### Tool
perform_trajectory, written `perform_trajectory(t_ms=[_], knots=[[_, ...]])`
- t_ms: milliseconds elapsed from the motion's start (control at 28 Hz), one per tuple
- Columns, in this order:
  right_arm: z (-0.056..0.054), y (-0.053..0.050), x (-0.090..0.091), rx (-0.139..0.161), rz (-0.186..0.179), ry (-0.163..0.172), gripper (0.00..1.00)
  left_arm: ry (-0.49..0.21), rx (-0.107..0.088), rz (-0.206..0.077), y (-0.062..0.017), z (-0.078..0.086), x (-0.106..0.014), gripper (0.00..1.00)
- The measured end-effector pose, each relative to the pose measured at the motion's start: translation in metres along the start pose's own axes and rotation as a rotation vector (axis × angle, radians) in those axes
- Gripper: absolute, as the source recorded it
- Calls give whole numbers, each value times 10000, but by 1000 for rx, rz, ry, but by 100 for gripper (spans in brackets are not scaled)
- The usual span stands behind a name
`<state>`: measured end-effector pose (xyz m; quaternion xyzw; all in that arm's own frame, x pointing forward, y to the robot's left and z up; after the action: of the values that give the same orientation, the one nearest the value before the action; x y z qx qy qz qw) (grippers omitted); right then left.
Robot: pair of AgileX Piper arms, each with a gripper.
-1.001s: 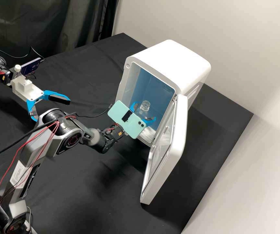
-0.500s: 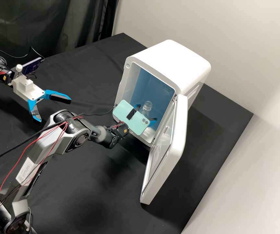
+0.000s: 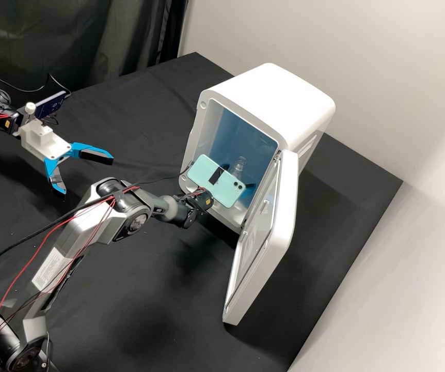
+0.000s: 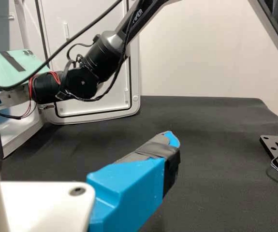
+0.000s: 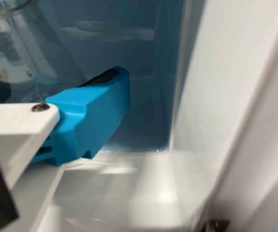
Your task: Place the flask in the incubator
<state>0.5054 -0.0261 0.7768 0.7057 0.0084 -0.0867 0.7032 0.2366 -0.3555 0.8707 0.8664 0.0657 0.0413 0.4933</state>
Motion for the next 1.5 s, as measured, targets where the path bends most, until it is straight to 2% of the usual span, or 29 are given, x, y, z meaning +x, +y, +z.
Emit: perform_trajectory(t_ms=[179,465,715,858,1036,1358,1501], knots=[[-17,26,91,-3,9,6,0,0,0,0,0,0,0,100],[21,14,214,4,3,-21,0,0,6,8,31,-8,25,100],[13,26,255,3,4,-21,0,-1,6,9,32,-8,26,100],[32,9,279,2,1,-24,0,-1,6,9,32,-8,26,100],[87,-31,311,15,-5,-46,0,-1,6,9,32,-8,26,100],[108,-78,339,-32,3,-31,0,-1,6,9,32,-8,26,100],[95,-95,350,-35,7,-32,0,-1,6,9,32,-8,26,100]])
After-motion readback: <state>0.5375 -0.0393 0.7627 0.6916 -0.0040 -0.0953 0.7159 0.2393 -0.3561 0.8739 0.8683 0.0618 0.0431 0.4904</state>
